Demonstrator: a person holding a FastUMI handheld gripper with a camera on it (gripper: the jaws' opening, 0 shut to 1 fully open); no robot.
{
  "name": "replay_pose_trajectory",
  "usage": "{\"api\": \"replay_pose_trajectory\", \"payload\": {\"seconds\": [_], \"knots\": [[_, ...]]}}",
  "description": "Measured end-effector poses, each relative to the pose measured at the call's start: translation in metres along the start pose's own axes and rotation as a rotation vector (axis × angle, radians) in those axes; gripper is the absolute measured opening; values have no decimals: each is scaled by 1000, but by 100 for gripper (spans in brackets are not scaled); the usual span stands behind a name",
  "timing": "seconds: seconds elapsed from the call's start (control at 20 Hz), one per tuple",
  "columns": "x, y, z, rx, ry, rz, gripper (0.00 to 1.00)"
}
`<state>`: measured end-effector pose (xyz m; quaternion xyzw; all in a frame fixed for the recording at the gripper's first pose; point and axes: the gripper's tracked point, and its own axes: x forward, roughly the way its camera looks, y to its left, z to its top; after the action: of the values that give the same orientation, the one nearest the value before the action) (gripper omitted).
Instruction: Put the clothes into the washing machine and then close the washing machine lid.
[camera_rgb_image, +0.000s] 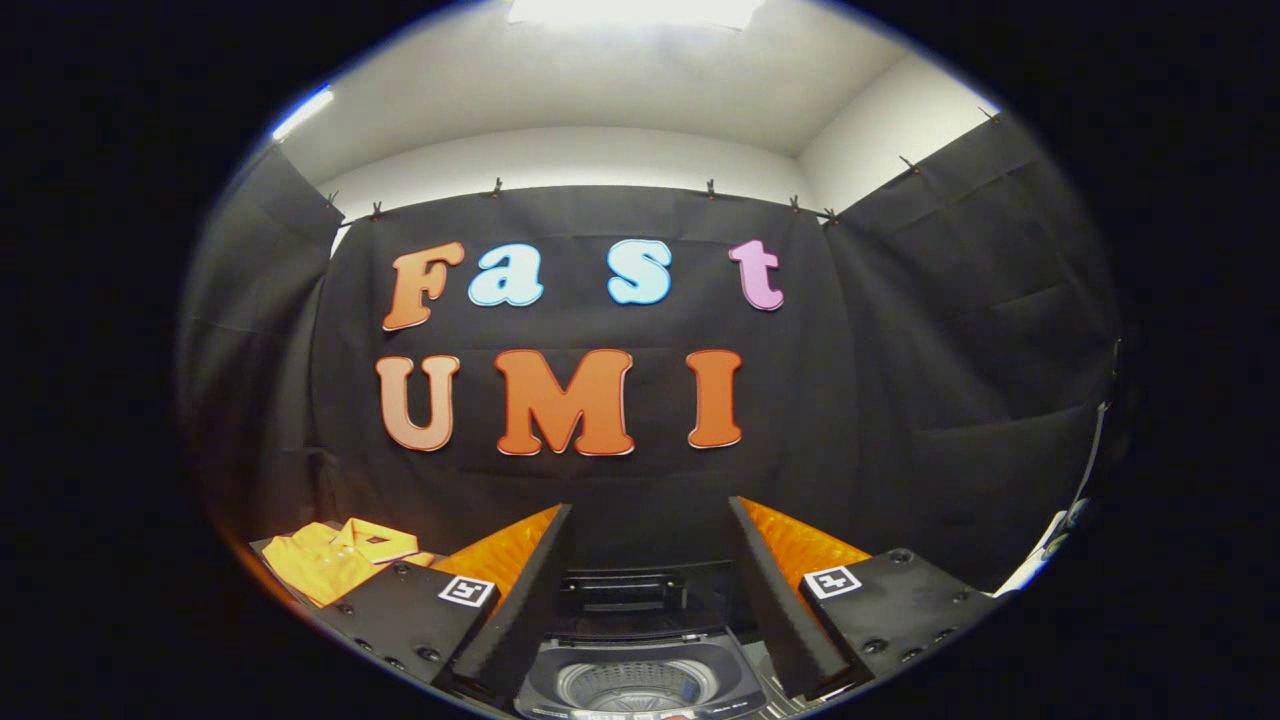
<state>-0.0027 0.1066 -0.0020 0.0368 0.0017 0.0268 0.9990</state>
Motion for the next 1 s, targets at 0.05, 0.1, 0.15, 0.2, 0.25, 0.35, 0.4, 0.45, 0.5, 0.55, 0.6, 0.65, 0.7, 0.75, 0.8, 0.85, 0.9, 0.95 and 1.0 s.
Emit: {"api": "replay_pose_trajectory", "payload": {"seconds": [0.05, 0.1, 0.15, 0.2, 0.25, 0.35, 0.4, 0.45, 0.5, 0.55, 0.6, 0.65, 0.7, 0.75, 0.8, 0.85, 0.9, 0.95, 1.0], "knots": [[6, 23, 1, 2, -4, 34, 98], [11, 48, 1, 3, -10, 72, 98], [18, 77, 3, 2, -17, 116, 98], [25, 107, 2, -1, -18, 160, 98], [31, 135, 0, -2, -13, 204, 98], [39, 191, -8, 17, 13, 283, 98], [43, 219, -13, 30, 31, 319, 98], [45, 246, -19, 40, 47, 352, 98], [49, 270, -26, 47, 62, 377, 98], [54, 294, -35, 50, 83, 396, 98], [58, 317, -47, 52, 109, 407, 98], [61, 338, -60, 56, 145, 419, 98], [64, 359, -76, 61, 183, 432, 98], [65, 378, -91, 65, 225, 449, 98], [65, 394, -107, 62, 261, 454, 98], [68, 406, -119, 59, 285, 456, 98], [70, 416, -130, 51, 303, 456, 98], [70, 424, -141, 37, 324, 449, 98], [71, 428, -156, 20, 355, 432, 98]]}}
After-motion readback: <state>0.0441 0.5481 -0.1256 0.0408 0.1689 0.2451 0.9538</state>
